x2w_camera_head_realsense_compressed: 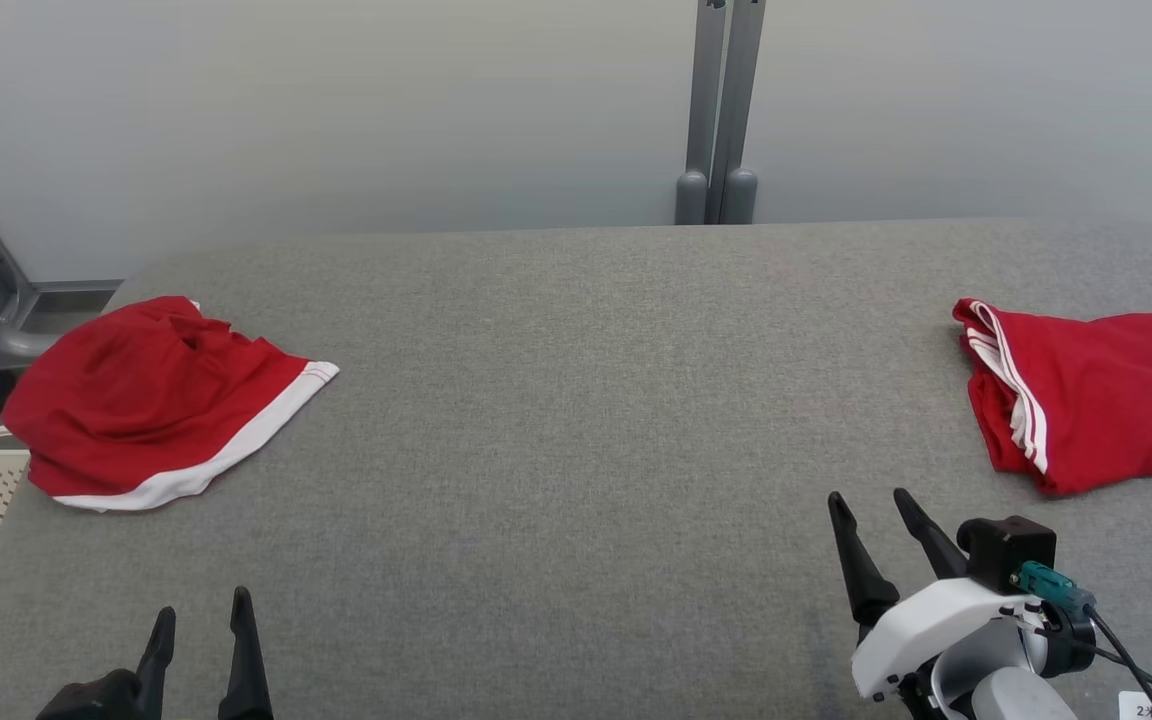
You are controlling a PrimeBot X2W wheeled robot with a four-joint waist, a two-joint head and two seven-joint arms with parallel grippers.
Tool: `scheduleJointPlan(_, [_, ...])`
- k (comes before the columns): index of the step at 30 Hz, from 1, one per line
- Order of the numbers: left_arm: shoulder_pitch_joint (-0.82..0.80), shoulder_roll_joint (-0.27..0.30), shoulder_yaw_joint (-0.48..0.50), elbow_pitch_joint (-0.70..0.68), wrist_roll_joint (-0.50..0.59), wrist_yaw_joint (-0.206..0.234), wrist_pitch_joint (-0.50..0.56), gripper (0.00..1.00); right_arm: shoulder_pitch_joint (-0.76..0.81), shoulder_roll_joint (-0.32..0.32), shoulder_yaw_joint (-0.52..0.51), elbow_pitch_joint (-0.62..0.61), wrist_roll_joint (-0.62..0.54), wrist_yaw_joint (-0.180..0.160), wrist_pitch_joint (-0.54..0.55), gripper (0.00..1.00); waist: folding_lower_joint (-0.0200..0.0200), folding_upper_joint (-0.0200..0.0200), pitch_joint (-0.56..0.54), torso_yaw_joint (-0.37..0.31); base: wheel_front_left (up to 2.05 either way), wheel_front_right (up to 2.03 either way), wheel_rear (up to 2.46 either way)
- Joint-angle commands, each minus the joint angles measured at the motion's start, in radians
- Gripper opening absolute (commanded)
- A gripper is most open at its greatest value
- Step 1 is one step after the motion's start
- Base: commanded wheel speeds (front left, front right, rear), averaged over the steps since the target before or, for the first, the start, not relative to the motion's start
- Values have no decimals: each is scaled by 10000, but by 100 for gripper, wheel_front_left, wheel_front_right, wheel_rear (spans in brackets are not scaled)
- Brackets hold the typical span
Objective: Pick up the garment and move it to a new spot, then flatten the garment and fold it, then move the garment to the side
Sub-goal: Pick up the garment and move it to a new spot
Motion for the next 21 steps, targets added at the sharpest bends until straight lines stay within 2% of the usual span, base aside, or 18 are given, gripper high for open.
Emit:
scheduleJointPlan(1, [-168, 76, -39, 12, 77, -54, -6, 100, 147, -16, -18, -71, -36, -11, -58, 100, 1, 0, 16, 58, 0, 0, 0])
scheduleJointPlan(9, [-286, 225, -152, -156, 211, -1, 62, 100, 244, -16, 69, -264, -159, -11, -95, 100, 1, 0, 15, 684, 0, 0, 0])
scheduleJointPlan(21, [-83, 396, -41, -455, 74, 94, 189, 100, 325, -17, 416, -153, 49, -11, -152, 100, 1, 0, 5, 2137, 0, 0, 0])
